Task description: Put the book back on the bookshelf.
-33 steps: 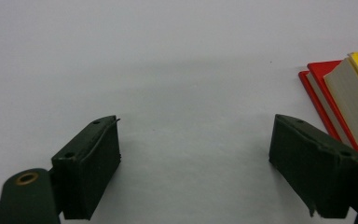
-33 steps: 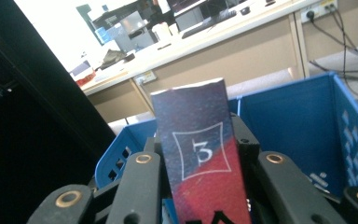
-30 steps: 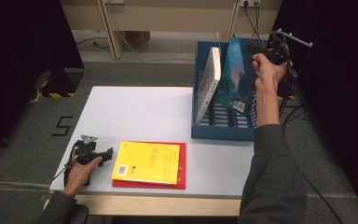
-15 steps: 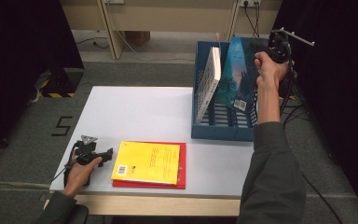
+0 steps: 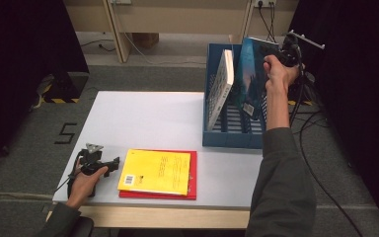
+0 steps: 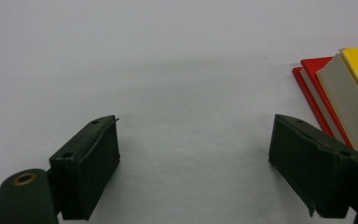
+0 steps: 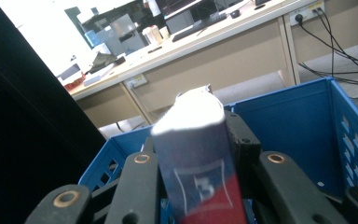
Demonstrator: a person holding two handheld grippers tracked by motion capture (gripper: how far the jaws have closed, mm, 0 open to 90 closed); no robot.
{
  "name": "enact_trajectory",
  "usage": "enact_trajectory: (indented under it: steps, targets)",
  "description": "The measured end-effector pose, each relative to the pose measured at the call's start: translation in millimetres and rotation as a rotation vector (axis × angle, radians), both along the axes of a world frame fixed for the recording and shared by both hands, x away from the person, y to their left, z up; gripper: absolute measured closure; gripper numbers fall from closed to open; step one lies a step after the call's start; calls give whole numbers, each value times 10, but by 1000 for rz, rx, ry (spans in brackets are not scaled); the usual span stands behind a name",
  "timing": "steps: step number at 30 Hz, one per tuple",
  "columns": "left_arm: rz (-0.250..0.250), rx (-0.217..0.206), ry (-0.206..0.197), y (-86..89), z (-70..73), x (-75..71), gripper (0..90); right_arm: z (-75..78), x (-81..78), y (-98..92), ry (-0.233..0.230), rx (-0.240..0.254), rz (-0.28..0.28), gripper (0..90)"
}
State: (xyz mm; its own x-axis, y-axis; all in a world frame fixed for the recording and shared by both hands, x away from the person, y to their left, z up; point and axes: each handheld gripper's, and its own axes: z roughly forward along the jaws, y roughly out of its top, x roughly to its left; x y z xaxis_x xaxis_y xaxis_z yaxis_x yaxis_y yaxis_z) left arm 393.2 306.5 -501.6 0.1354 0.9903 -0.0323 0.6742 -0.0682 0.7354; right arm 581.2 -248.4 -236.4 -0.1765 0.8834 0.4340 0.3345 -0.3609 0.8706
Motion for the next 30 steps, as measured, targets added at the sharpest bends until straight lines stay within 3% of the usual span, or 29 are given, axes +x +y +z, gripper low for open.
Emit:
enact_trajectory:
  steps: [7,13,14,15,16,17,19,20,21,23,30]
  targets:
    - [1,2,0,-8,0,-2,150,-133,-48,9,-1,4,-1,694]
    - [2,2,0,-9,1,-2,149,-302,-44,84,36,-12,10,680]
    - [2,1,0,-7,0,-2,149,-334,-40,94,28,0,15,728]
    - [1,1,1,-6,1,-3,149,-335,-43,92,-1,41,28,868]
    - [1,1,0,-7,0,-4,149,-318,-53,99,-32,84,44,850]
    - [1,1,2,-10,0,-3,145,-266,-62,132,-47,94,61,855]
    - [-1,0,4,-10,3,-5,148,-156,-79,228,-21,-75,35,850]
    - [-5,2,3,-8,5,-10,147,-132,-87,251,-17,-63,51,835]
    - [-9,-2,7,-8,6,-15,148,-115,-100,258,-26,-19,78,811]
    - [-11,1,5,-11,5,-17,147,-90,-143,277,-22,-77,74,801]
    - [-10,4,7,-18,5,-15,145,-204,-184,186,10,-40,122,759]
